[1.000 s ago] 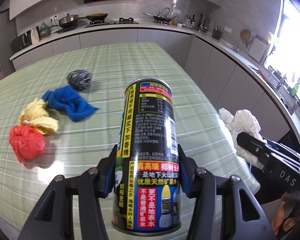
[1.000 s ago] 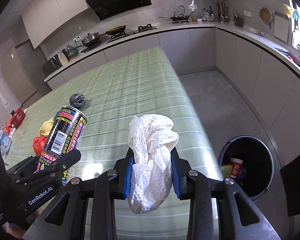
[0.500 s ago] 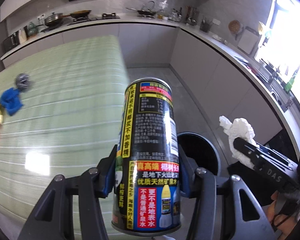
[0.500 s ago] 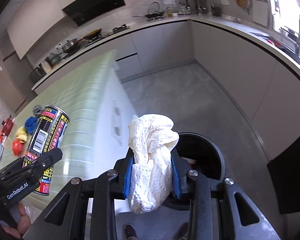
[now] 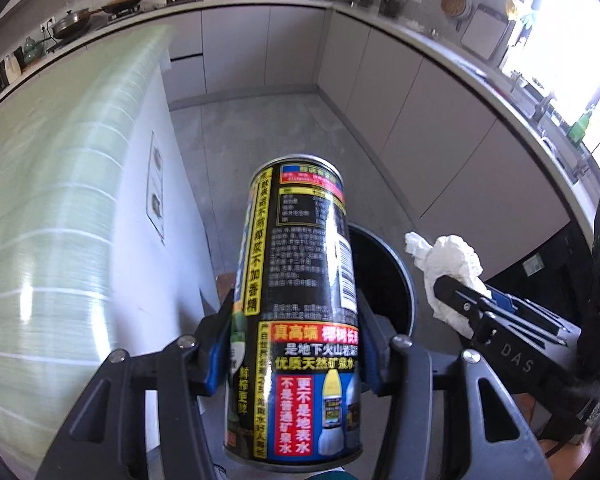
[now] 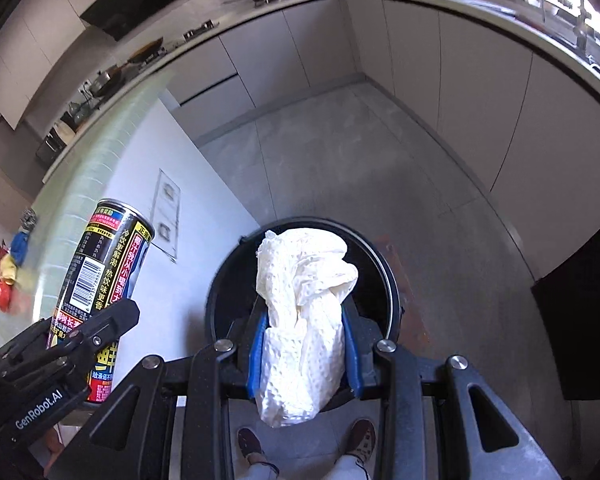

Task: Collect trash
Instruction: 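Carry spray can and tissue over the black bin and open both tools, then move both open tools back toward the red plastic bag and cloths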

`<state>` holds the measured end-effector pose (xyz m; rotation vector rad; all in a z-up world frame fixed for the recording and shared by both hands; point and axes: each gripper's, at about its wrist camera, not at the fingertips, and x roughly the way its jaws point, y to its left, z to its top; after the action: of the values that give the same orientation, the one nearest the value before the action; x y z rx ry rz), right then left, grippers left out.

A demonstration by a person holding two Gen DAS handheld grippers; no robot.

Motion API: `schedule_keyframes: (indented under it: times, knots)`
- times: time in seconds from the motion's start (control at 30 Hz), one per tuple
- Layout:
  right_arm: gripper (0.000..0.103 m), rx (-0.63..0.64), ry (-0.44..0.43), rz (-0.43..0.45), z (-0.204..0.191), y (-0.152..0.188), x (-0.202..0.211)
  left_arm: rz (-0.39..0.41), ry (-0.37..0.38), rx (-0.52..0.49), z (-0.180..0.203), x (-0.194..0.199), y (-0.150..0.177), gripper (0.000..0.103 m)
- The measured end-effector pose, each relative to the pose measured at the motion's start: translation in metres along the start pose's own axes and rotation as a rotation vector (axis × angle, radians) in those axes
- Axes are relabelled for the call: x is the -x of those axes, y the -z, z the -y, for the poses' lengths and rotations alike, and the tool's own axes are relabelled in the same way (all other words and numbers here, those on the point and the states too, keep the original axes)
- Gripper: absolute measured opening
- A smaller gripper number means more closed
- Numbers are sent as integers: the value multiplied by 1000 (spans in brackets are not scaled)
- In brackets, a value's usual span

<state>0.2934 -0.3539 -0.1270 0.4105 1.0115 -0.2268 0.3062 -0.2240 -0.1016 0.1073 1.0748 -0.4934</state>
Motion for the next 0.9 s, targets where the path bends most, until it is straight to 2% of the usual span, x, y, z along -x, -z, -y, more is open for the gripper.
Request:
schedule_keyframes:
  times: [0.1, 0.13, 0.2, 0.3, 0.47, 0.5, 0.53, 0.57, 0.7, 0.73, 0.9]
  knots:
    - [41, 2, -19, -42, 7, -2, -23, -16, -16, 3, 0, -13, 2, 53]
    - [54, 5, -22, -53, 10, -1, -28, -15, -24, 5, 4, -18, 1, 53]
    - [73, 10, -9, -69, 15, -2, -40, -23, -33, 6, 12, -27, -1, 53]
    - [73, -18, 10, -20, 28, -5, -43, -36, -46, 4, 14, -49, -2, 53]
    - [73, -25, 22, 12, 43, -1, -45, -90, -26, -7, 29, -87, 7, 55]
    - [73, -35, 21, 23, 47, -1, -44, -101, -30, -10, 32, -92, 8, 56]
    - [73, -37, 22, 27, 48, -1, -43, -112, -51, -13, 35, -95, 7, 64]
    - [73, -36, 34, 30, 50, -2, -42, -114, -68, -20, 38, -95, 6, 75]
    - [73, -39, 52, 34, 49, -3, -33, -46, -98, -47, 51, -74, -4, 89]
    - [73, -45, 51, 40, 50, -3, -30, -34, -115, -53, 53, -67, -7, 91]
    - [73, -62, 77, 68, 44, -4, -8, -4, -108, -35, 47, -35, -15, 91]
